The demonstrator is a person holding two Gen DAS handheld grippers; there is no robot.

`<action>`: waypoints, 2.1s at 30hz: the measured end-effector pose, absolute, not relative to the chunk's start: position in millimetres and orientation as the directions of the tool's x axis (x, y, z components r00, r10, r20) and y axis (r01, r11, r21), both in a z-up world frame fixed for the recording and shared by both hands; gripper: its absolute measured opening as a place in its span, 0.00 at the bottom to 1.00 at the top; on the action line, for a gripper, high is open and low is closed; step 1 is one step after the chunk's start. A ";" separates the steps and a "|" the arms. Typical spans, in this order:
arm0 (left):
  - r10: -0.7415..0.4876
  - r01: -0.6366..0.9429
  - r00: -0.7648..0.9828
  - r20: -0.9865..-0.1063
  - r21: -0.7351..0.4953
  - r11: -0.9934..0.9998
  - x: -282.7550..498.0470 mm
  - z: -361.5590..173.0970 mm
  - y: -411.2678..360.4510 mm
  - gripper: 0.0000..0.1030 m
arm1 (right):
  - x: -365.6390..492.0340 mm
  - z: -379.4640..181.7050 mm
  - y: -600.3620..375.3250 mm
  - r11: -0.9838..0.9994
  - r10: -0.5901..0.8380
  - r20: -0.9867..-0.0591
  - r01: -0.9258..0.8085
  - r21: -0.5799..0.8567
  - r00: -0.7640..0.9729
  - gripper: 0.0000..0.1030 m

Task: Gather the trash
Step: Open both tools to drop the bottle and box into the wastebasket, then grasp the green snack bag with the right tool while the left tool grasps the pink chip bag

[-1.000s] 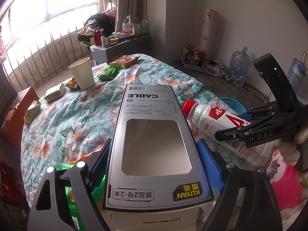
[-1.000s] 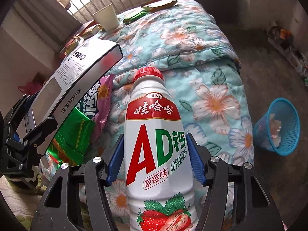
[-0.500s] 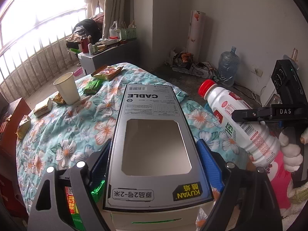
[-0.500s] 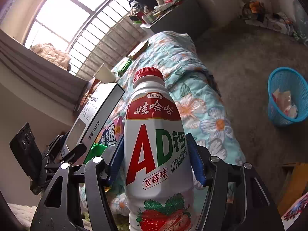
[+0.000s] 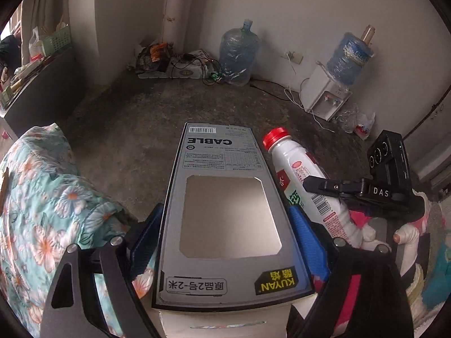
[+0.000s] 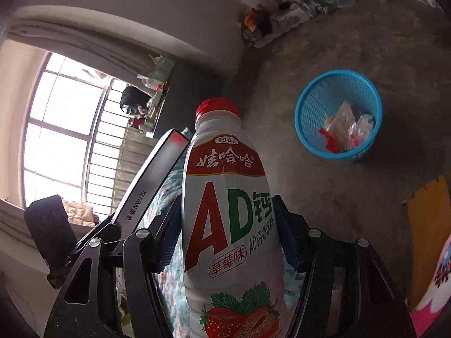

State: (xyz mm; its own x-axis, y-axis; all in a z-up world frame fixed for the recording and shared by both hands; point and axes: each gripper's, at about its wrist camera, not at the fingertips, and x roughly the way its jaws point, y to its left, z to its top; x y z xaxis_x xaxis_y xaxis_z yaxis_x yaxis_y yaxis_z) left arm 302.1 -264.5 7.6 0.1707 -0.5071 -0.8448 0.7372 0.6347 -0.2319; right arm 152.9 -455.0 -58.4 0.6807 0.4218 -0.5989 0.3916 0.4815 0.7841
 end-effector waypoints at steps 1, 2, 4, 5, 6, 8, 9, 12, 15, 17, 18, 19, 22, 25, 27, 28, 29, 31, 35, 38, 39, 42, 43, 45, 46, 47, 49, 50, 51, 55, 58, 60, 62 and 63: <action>-0.500 0.738 0.151 -0.853 -0.239 0.631 313.3 -2.6 -285.2 0.85 | 159.0 -70.8 -467.5 0.453 0.418 -0.600 0.416 0.789 0.682 0.57; -0.497 0.737 0.144 -0.856 -0.242 0.631 324.4 -12.4 -305.3 0.86 | 165.5 -83.2 -480.4 0.423 0.413 -0.605 0.444 0.790 0.681 0.57; -0.489 0.726 0.150 -0.859 -0.240 0.645 347.5 -32.2 -344.3 0.86 | 184.5 -106.8 -506.1 0.400 0.409 -0.614 0.472 0.786 0.675 0.58; -0.478 0.718 0.162 -0.863 -0.229 0.657 359.3 -43.3 -363.2 0.89 | 195.6 -121.4 -517.6 0.374 0.401 -0.621 0.499 0.782 0.673 0.60; -0.466 0.714 0.173 -0.868 -0.216 0.666 369.4 -53.9 -380.7 0.91 | 204.4 -136.0 -529.6 0.355 0.389 -0.635 0.528 0.772 0.667 0.64; -0.446 0.680 0.176 -0.878 -0.219 0.699 388.3 -75.1 -405.2 0.91 | 218.3 -165.0 -550.0 0.314 0.355 -0.668 0.590 0.744 0.654 0.74; -0.441 0.661 0.164 -0.883 -0.233 0.713 395.5 -83.5 -413.7 0.91 | 221.4 -177.3 -558.8 0.295 0.339 -0.678 0.611 0.734 0.652 0.74; -0.471 0.616 0.123 -0.873 -0.305 0.726 403.6 -96.0 -423.7 0.91 | 215.2 -203.2 -570.1 0.216 0.307 -0.699 0.668 0.712 0.646 0.74; -0.504 0.603 0.101 -0.858 -0.350 0.717 398.5 -94.7 -416.9 0.91 | 192.7 -201.6 -569.2 0.202 0.275 -0.683 0.654 0.729 0.676 0.74; -0.517 0.624 0.102 -0.850 -0.350 0.699 389.7 -83.1 -405.8 0.91 | 173.2 -191.6 -563.1 0.236 0.240 -0.690 0.649 0.724 0.683 0.74; -0.534 0.637 0.109 -0.839 -0.353 0.685 384.4 -74.0 -398.4 0.91 | 161.7 -185.8 -559.0 0.251 0.218 -0.692 0.646 0.721 0.688 0.74; -0.550 0.649 0.118 -0.827 -0.355 0.673 379.6 -62.2 -388.4 0.91 | 151.6 -180.3 -555.2 0.264 0.197 -0.697 0.647 0.715 0.690 0.74; -0.622 0.669 0.124 -0.773 -0.398 0.628 363.2 -15.6 -337.4 0.91 | 123.5 -156.7 -537.7 0.310 0.164 -0.703 0.641 0.702 0.692 0.74; -0.679 0.677 0.169 -0.714 -0.417 0.607 343.3 40.7 -259.1 0.91 | 115.0 -115.5 -509.6 0.434 0.166 -0.686 0.571 0.696 0.709 0.74; -0.687 0.666 0.263 -0.678 -0.387 0.637 325.0 78.4 -194.6 0.91 | 113.1 -85.5 -478.2 0.527 0.214 -0.647 0.472 0.707 0.732 0.74; -0.680 0.651 0.326 -0.657 -0.366 0.665 312.7 94.4 -158.7 0.91 | 113.0 -70.4 -460.0 0.562 0.260 -0.618 0.404 0.722 0.742 0.74; -0.663 0.628 0.392 -0.638 -0.342 0.699 299.3 107.6 -122.4 0.91 | 116.3 -60.3 -442.2 0.588 0.313 -0.590 0.336 0.736 0.744 0.74; -0.592 0.547 0.528 -0.609 -0.290 0.786 269.5 124.1 -49.6 0.91 | 125.0 -42.2 -401.3 0.610 0.440 -0.542 0.204 0.765 0.716 0.74; -0.401 0.336 0.680 -0.614 -0.226 0.914 199.2 116.2 71.6 0.90 | 149.7 -25.4 -305.6 0.591 0.677 -0.488 -0.013 0.806 0.551 0.74; -0.298 0.195 0.710 -0.638 -0.228 0.954 148.0 90.6 138.4 0.90 | 158.0 -22.5 -235.3 0.560 0.782 -0.476 -0.117 0.820 0.402 0.74; -0.275 0.150 0.711 -0.647 -0.243 0.958 133.4 79.0 154.7 0.91 | 159.5 -24.4 -214.4 0.551 0.804 -0.478 -0.137 0.824 0.354 0.74; -0.223 0.027 0.699 -0.680 -0.286 0.958 102.6 38.9 190.2 0.90 | 156.5 -31.8 -155.6 0.537 0.838 -0.501 -0.165 0.827 0.217 0.71; -0.209 -0.009 0.688 -0.695 -0.296 0.955 95.5 25.7 198.6 0.90 | 155.8 -36.1 -141.2 0.544 0.836 -0.517 -0.160 0.823 0.184 0.70; -0.198 -0.066 0.669 -0.716 -0.323 0.944 87.9 2.5 212.2 0.87 | 154.2 -44.5 -117.8 0.566 0.824 -0.552 -0.141 0.813 0.126 0.66; -0.199 -0.085 0.660 -0.724 -0.335 0.938 86.2 -7.8 219.4 0.85 | 153.7 -48.0 -109.5 0.584 0.812 -0.573 -0.127 0.802 0.114 0.66; -0.199 -0.098 0.652 -0.732 -0.341 0.935 85.9 -16.9 221.1 0.83 | 154.1 -50.2 -103.8 0.603 0.797 -0.593 -0.121 0.788 0.114 0.65; -0.208 -0.100 0.644 -0.736 -0.351 0.931 84.3 -30.2 220.0 0.79 | 155.8 -45.6 -95.5 0.620 0.785 -0.608 -0.127 0.774 0.121 0.64; -0.213 -0.094 0.640 -0.738 -0.350 0.932 85.9 -34.6 219.7 0.79 | 157.2 -45.5 -91.9 0.614 0.789 -0.604 -0.119 0.781 0.111 0.62; -0.216 -0.086 0.638 -0.739 -0.347 0.934 87.8 -38.0 218.1 0.79 | 158.7 -46.3 -85.5 0.603 0.797 -0.596 -0.110 0.790 0.097 0.60; -0.272 -0.036 0.621 -0.735 -0.374 0.927 94.5 -46.3 211.1 0.76 | 157.7 -45.7 -71.5 0.618 0.786 -0.612 -0.102 0.779 0.085 0.51; -0.296 -0.019 0.619 -0.727 -0.391 0.920 93.5 -49.1 208.3 0.75 | 155.1 -50.4 -66.7 0.615 0.789 -0.613 -0.068 0.786 0.053 0.33; -0.304 -0.015 0.616 -0.727 -0.397 0.918 92.2 -50.8 207.7 0.76 | 151.0 -49.2 -67.1 0.619 0.786 -0.616 -0.067 0.783 0.056 0.29; -0.301 -0.019 0.623 -0.722 -0.398 0.917 89.7 -50.2 210.7 0.75 | 149.8 -43.5 -70.4 0.608 0.794 -0.605 -0.074 0.790 0.059 0.22; -0.302 -0.019 0.631 -0.715 -0.404 0.915 87.6 -48.6 213.5 0.75 | 147.9 -37.3 -74.8 0.601 0.799 -0.597 -0.081 0.795 0.070 0.19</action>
